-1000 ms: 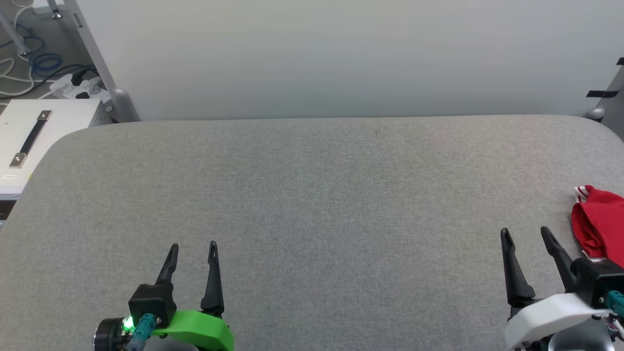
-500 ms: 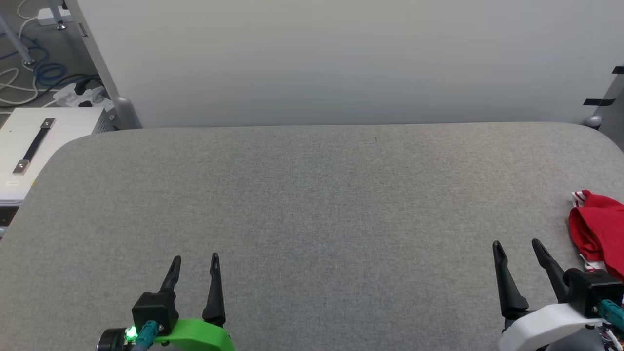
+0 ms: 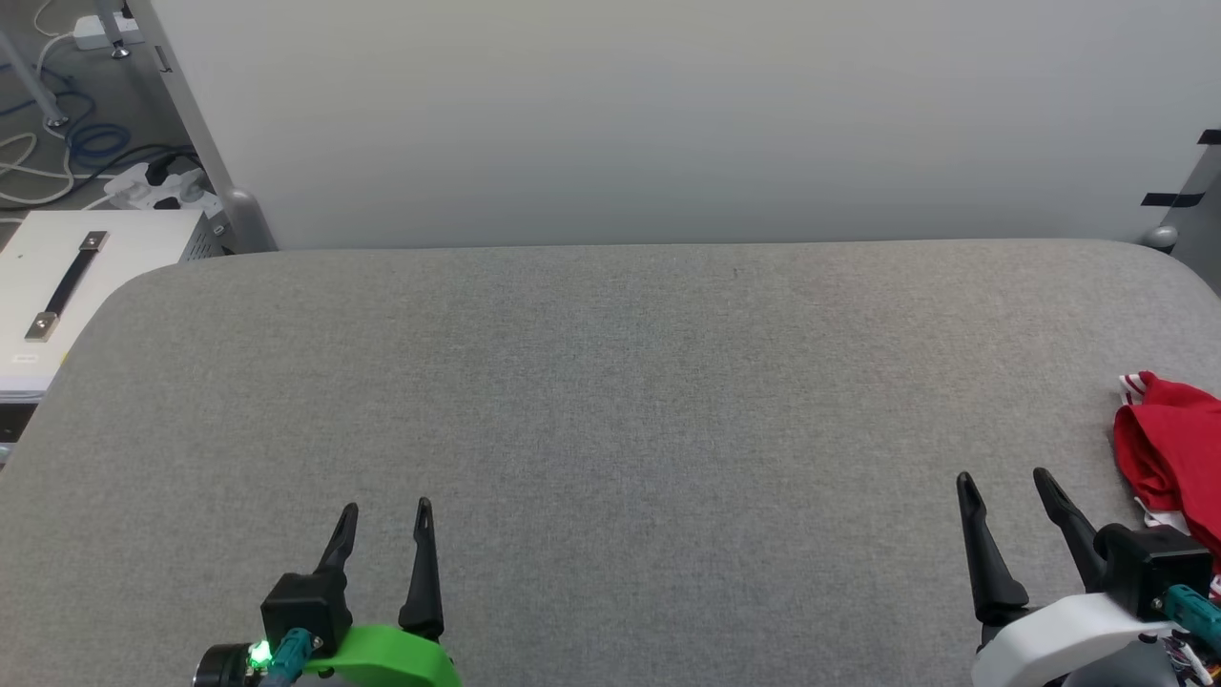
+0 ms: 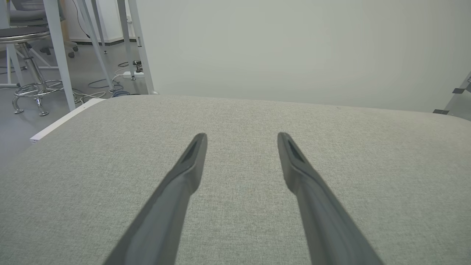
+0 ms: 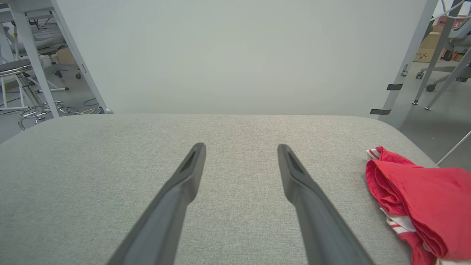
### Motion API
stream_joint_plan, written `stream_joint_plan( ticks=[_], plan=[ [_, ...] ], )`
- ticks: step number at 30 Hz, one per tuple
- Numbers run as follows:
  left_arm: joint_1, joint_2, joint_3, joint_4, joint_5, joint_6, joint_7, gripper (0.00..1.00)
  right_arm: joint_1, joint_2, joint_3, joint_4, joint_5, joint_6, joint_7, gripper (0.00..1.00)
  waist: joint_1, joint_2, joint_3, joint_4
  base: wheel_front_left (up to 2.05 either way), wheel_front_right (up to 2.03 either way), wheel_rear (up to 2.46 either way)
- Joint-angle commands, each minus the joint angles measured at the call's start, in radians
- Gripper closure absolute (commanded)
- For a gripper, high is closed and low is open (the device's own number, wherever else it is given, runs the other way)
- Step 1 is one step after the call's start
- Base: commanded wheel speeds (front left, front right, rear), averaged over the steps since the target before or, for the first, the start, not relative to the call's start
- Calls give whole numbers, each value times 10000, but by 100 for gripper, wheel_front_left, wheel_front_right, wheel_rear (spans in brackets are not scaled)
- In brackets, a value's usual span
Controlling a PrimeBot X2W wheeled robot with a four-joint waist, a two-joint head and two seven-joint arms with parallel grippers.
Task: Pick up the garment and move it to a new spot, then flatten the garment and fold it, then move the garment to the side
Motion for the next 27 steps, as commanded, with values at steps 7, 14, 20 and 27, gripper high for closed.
stream_joint_plan(
  ticks=[7, 14, 20, 27],
  plan=[
    [-2, -7, 2, -2, -11, 1, 12, 100, -1, 0, -15, -19, 20, 0, 42, 100, 1, 0, -1, 41, 0, 0, 0],
    [-24, -55, 72, -65, 90, -41, 107, 100, -58, 1, 0, 57, -20, 0, 18, 100, 1, 0, 18, 38, 0, 0, 0],
    [-52, -108, 168, -140, 224, -97, 227, 100, -135, 1, 17, 151, -74, -1, -13, 100, 1, 0, 43, 33, 0, 0, 0],
    [-85, -168, 276, -226, 376, -161, 364, 100, -222, 2, 36, 259, -136, -2, -49, 100, 1, 0, 72, 27, 0, 0, 0]
  ],
)
